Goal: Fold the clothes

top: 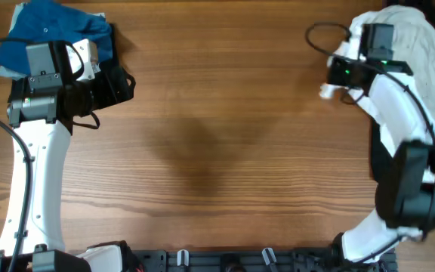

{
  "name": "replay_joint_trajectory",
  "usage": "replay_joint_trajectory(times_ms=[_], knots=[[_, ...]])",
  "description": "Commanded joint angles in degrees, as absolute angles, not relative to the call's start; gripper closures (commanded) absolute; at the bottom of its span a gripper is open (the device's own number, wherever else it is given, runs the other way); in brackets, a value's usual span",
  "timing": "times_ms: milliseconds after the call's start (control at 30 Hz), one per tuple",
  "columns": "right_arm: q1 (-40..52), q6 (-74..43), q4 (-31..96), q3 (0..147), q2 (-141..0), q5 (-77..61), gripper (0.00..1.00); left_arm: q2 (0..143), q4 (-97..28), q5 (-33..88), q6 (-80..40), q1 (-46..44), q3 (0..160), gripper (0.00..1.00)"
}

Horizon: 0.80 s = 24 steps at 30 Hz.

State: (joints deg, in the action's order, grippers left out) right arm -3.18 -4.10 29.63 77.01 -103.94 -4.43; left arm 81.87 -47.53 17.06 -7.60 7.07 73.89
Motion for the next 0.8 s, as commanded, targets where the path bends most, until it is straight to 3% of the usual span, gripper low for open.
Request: replay_joint_trajectory(times_ms=[0,233,433,600,633,667,700,733,767], knots=[[7.3,-4.5,29.6,77.3,-101.0,-11.2,0.96,82.3,-47.3,13.0,-6.9,7.0,74.6,0.05],[35.8,-4.0,29.7,80.5,-101.0,-15.2,0.96,82.3,-46.8,11.9,-6.9,11.0,74.6,0.07],[48.2,1.7,34.0,83.6,-101.0,-26.7,0.96,82.3,-46.9,11.9,-6.8,13.4,74.6,0.06],[57.0,8.8,40.3,86.8,-101.0,-27.0,0.96,82.3,-45.6,11.9,-6.8,13.4,74.6,0.06],[58.1,9.6,40.6,86.9,-101.0,-25.9,0.91,82.3,-45.6,11.9,-6.8,13.4,74.6,0.06],[58.5,9.1,41.6,87.6,-101.0,-23.2,0.53,82.3,-45.7,11.9,-6.8,13.4,74.6,0.06],[58.1,8.2,43.0,88.5,-100.8,-19.9,0.37,82.3,-45.7,11.9,-6.8,13.4,74.6,0.06],[56.9,5.8,44.5,89.3,-100.2,-16.8,0.27,82.3,-45.9,11.9,-6.8,13.4,74.6,0.06],[55.0,4.3,45.6,89.8,-99.3,-15.2,0.25,82.3,-45.8,11.9,-6.8,13.4,74.6,0.05]])
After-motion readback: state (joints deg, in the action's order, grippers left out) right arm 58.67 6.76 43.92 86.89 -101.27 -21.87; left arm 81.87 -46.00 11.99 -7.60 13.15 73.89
